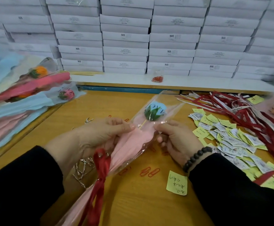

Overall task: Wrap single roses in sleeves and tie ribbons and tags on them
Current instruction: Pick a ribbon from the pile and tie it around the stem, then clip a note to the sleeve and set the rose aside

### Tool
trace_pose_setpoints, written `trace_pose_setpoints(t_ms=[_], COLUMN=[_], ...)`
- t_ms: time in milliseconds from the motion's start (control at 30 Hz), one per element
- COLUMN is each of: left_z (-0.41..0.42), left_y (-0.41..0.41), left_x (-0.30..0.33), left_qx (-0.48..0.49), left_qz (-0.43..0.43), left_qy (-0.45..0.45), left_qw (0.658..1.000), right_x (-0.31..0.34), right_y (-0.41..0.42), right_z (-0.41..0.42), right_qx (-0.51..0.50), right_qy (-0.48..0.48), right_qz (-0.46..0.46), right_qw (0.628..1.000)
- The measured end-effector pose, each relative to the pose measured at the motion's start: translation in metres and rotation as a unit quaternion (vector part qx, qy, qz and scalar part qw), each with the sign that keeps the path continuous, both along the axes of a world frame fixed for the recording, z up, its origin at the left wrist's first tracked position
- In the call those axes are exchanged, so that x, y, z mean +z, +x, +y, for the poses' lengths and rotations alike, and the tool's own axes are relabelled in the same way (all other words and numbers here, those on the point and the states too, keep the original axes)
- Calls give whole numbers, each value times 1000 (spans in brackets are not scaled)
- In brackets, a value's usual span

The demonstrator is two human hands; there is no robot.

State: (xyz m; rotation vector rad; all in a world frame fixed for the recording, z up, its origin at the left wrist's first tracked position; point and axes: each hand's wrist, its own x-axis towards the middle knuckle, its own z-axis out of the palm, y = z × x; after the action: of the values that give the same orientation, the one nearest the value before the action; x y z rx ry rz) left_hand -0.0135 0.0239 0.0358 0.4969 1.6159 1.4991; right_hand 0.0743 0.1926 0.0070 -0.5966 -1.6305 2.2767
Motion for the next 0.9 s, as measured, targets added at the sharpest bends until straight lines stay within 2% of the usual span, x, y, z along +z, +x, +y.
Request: trace_pose_setpoints(t_ms=[100, 233, 400, 533, 600, 733, 900], left_z=[1, -1, -10, -13, -12, -1, 13], left_y=[-6, -9, -10, -11, -11, -15, -20], left_x=[5, 6, 7, 8, 13, 18, 17], left_qx=[26, 1, -79, -90, -75, 22, 63], left_qz=[-18, -2, -15, -35, -39, 6, 87], left_qy=[16, -12, -18, -51, -68, -95, -100], left_qw=[999, 1000, 997, 994, 994, 995, 989], right_x=[1, 4, 2, -2, -2, 1, 5], right_y=[2, 5, -1, -1, -1, 3, 6], right_z=[-4, -11, 1, 1, -4, -14, -17], right_qx=[69, 141, 22, 28, 73, 170, 257], right_qy=[15, 26, 39, 85, 142, 221, 266], right_qz=[-19, -26, -79, -62, -47, -11, -3], right_qw=[997, 989, 996, 994, 986, 960, 929])
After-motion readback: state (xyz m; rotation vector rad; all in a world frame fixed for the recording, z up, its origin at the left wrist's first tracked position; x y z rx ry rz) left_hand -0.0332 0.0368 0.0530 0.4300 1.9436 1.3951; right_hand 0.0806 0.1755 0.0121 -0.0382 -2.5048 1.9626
